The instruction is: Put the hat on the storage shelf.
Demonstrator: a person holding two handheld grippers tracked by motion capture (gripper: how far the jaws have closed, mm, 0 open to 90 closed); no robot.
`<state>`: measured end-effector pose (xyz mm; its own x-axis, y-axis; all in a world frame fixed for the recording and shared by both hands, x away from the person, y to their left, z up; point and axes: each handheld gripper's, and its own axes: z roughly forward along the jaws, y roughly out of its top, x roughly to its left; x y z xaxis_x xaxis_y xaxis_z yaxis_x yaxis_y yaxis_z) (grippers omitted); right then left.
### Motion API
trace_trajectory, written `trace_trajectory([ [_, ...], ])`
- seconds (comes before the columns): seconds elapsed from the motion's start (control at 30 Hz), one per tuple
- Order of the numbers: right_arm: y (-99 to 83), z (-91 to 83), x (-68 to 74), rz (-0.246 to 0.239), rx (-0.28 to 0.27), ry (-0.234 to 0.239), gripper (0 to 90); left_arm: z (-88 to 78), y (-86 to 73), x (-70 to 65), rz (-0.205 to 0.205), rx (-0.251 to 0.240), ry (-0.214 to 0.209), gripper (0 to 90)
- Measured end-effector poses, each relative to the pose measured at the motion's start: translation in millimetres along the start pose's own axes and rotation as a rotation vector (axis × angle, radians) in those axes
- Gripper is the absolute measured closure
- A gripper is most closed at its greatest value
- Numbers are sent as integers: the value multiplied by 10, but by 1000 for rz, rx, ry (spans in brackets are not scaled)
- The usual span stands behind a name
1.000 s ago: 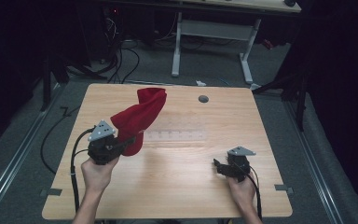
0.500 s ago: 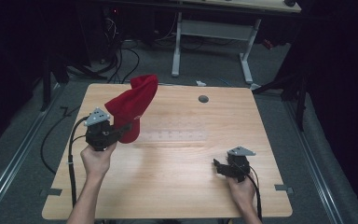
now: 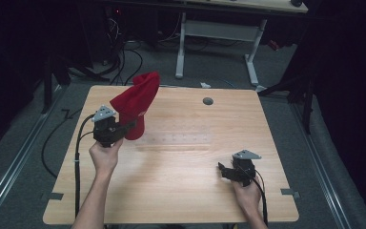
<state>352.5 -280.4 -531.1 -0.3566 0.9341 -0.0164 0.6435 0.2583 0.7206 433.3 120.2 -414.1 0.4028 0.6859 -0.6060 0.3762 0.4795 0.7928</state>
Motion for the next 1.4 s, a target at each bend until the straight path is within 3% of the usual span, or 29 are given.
trace_trajectory([
  [0.37, 0, 0, 1, 0, 0, 0, 303, 124, -44, 91, 0, -15, 5, 853],
  [0.77, 0, 0, 1, 0, 0, 0, 303, 194, -156, 106, 48, -10, 28, 851],
  [0.93, 0, 0, 0, -2, 0, 0, 303, 184, -200, 147, 23, -23, 33, 850],
  [1.27, 0, 0, 0, -2, 0, 0, 303, 184, -268, 193, 19, 18, 74, 848],
  [1.4, 0, 0, 0, -2, 0, 0, 303, 171, -314, 239, -8, 24, 83, 847],
])
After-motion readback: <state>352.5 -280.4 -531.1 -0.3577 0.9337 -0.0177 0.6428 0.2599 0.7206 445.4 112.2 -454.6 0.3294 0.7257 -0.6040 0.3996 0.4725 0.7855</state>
